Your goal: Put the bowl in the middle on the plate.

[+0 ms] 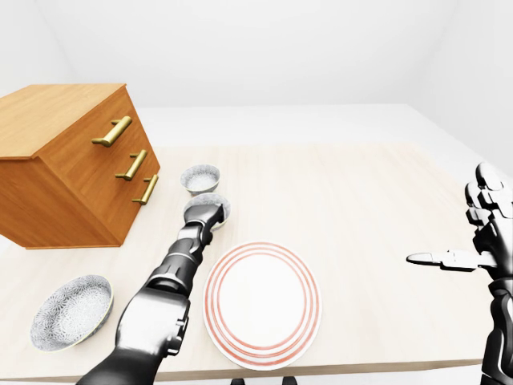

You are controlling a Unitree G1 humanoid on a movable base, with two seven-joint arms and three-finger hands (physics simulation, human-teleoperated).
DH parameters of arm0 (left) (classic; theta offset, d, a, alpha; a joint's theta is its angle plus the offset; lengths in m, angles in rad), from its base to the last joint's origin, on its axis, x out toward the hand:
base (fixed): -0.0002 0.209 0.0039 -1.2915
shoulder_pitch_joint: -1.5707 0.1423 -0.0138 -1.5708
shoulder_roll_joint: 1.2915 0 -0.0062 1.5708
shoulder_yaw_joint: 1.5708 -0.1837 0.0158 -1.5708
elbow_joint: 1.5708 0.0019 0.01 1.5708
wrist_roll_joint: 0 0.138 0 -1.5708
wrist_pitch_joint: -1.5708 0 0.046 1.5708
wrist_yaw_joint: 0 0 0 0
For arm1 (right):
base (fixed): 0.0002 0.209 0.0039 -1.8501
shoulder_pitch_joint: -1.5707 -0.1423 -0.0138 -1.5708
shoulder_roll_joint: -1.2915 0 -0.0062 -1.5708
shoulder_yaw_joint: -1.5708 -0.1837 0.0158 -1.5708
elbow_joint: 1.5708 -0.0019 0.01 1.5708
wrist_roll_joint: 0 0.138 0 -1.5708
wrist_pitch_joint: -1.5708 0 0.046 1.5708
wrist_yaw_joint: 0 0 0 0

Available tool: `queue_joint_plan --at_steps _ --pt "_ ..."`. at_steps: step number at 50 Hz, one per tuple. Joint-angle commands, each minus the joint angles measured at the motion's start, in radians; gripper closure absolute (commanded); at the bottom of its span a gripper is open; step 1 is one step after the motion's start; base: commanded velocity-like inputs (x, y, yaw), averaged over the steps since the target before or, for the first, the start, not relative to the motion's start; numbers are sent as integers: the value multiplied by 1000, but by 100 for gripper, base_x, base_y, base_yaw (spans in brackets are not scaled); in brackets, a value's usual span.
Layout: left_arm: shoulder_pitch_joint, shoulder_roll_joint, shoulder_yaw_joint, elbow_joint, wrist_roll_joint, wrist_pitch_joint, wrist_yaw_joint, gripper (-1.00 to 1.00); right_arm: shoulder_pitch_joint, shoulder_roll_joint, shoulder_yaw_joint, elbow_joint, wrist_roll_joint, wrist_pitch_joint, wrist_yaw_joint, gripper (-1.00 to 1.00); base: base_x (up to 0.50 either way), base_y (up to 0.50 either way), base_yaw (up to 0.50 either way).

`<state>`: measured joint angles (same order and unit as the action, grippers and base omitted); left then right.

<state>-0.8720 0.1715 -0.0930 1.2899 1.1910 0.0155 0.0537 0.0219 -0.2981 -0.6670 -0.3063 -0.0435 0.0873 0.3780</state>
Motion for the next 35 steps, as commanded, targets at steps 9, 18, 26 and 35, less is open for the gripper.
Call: queue_joint_plan --at_steps 9,18,26,35 --pt "13 -6 -14 8 -34 -12 -21 64 3 2 0 -8 1 0 3 -100 0 0 0" --pt "21 -8 -15 13 -36 -16 -19 70 0 0 1 3 0 0 1 -100 0 0 0" --pt "44 -4 -11 -3 -49 -24 -11 100 0 1 2 15 -1 0 0 -100 0 0 0" --pt "68 7 -8 -46 -70 -40 -10 100 0 -1 5 17 0 0 -2 -100 0 0 0"
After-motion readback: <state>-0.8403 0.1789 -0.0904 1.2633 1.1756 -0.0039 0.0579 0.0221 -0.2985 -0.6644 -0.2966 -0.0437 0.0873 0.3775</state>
